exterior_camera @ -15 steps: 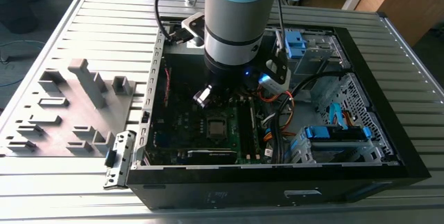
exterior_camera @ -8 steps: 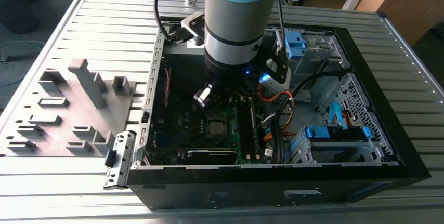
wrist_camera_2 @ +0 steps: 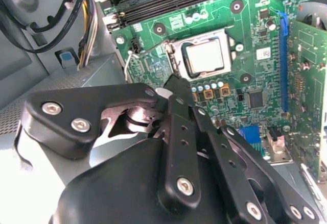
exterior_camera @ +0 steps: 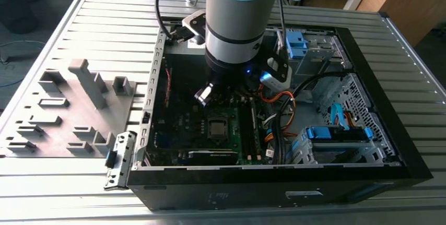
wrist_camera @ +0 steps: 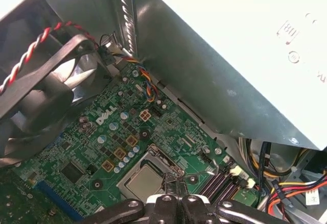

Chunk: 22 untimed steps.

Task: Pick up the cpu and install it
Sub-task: 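Install the first cpu locking lever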

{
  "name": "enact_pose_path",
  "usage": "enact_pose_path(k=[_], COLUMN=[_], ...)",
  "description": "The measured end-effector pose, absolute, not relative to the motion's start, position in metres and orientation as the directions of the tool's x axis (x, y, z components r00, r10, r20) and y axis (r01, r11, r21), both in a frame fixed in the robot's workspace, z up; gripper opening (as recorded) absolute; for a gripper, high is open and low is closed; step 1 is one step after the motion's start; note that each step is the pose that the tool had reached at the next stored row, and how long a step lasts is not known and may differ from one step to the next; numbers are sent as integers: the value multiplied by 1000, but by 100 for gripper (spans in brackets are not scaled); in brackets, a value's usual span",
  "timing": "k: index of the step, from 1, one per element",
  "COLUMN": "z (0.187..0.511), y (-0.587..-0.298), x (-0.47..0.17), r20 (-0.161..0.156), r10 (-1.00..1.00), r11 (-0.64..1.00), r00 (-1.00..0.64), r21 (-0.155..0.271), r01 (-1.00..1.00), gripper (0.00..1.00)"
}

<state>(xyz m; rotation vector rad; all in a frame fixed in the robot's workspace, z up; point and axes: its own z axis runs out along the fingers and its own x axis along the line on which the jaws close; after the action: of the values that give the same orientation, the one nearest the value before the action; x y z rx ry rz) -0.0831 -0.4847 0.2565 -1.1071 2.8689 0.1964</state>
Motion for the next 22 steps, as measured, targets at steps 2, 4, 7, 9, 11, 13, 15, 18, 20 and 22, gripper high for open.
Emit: enact_pose_path(k=[2,4,7,9,11,13,15,18,20,22], z=[257,256,257,257,259,259,259,259,259,259], y=[-484,-483,-483,-483,-483,-483,-483,-483,-483,-482], x=[-83,-83,-83,-83,-83,-83,-83,-83,-83,-83], r20=[-102,-102,-102,-101,-102,-102,-102,-102,-102,-102], r10=[-665,-665,-665,-665,-665,-665,-665,-665,-665,-665], r11=[734,734,734,734,734,734,734,734,734,734], r00=[-740,-740,-740,-740,-740,-740,-740,-740,-740,-740], r21=[97,97,97,97,97,97,97,97,97,97], r01=[-672,-672,-672,-672,-672,-672,-672,-672,-672,-672], gripper=[11,11,11,11,11,11,11,11,11,11])
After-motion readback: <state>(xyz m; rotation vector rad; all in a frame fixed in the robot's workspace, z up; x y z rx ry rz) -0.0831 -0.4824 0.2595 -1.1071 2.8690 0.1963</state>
